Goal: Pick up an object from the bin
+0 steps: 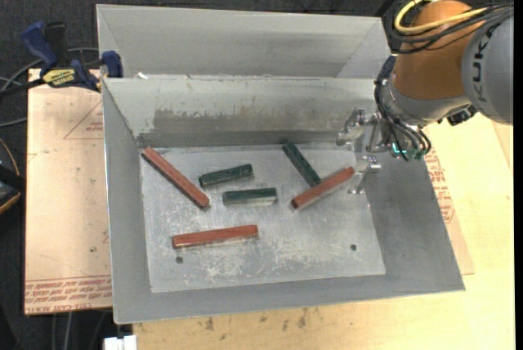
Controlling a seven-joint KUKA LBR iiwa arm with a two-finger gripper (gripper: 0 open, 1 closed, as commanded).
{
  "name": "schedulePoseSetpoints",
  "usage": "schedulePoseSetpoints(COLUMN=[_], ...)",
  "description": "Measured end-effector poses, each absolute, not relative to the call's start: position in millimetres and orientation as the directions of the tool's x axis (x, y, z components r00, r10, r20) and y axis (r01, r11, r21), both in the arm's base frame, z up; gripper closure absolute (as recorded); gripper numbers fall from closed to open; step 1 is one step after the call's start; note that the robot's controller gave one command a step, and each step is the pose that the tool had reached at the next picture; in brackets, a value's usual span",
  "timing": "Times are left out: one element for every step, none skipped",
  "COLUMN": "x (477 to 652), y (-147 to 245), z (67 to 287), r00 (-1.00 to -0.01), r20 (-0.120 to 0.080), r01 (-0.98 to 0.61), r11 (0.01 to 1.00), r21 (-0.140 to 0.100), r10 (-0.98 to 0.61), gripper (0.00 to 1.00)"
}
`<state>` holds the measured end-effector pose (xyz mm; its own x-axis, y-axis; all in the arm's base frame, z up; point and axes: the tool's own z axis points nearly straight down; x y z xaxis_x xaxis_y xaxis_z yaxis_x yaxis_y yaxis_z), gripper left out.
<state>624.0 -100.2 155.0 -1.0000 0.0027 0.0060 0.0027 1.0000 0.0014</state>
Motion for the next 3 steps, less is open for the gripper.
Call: schedulePoseSetpoints(x=[625.9,630.0,630.0], y=[-100.0,-93.0,-93.0], z=[160.0,76.8,76.8], r00=[-1.000,-0.997,-0.997], r20=[-0.002,-0.010,-0.010], r01=[0.001,-0.075,-0.076], r11=[1.000,0.997,0.997], r21=[0.000,-0.001,-0.001], r10=[0.001,-0.075,-0.076], gripper=[0.00,1.00,1.00])
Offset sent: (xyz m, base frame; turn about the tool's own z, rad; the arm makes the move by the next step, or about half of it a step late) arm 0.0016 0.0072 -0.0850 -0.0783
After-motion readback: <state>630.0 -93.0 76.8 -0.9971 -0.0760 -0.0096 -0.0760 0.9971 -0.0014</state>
